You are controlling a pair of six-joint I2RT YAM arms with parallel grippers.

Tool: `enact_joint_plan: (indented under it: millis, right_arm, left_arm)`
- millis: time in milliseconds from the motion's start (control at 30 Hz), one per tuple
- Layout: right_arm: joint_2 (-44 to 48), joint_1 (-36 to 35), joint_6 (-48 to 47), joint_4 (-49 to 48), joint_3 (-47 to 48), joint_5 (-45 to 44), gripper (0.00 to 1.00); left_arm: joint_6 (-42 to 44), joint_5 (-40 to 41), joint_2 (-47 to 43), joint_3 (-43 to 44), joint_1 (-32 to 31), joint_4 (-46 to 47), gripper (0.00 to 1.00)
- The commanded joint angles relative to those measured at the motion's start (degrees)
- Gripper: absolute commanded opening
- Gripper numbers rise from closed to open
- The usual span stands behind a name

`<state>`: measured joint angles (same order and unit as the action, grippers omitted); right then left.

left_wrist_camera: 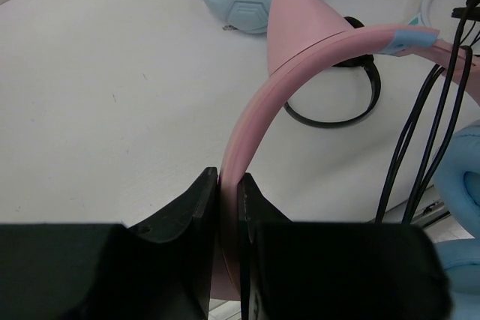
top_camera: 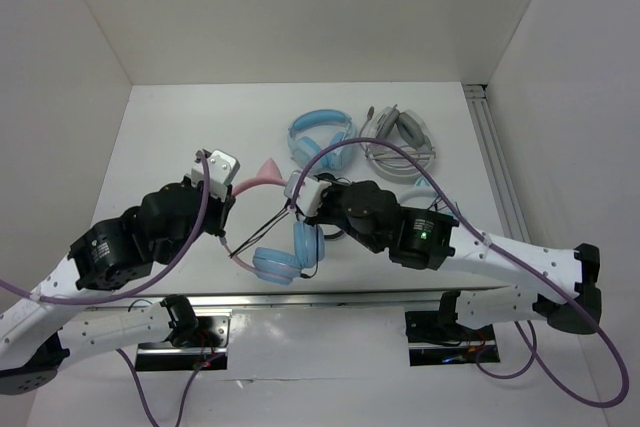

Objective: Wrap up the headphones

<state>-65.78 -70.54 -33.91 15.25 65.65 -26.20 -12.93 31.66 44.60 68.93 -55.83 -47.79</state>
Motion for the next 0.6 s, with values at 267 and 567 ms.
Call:
enact_joint_plan:
  millis: [267,567]
  right_arm:
    - [3.1,7.5,1.7,-3.0,-0.3,-2.6,0.48]
    - [3.1,12.4,4.1,-3.0,-0.3,1.8,0.97]
  left_arm:
    - [-4.1,2.8,-0.6,1.7,-0.3,-0.6,0.00]
    - [-5.3,2.8,-0.6,1.7,-0.3,-1.7,0.00]
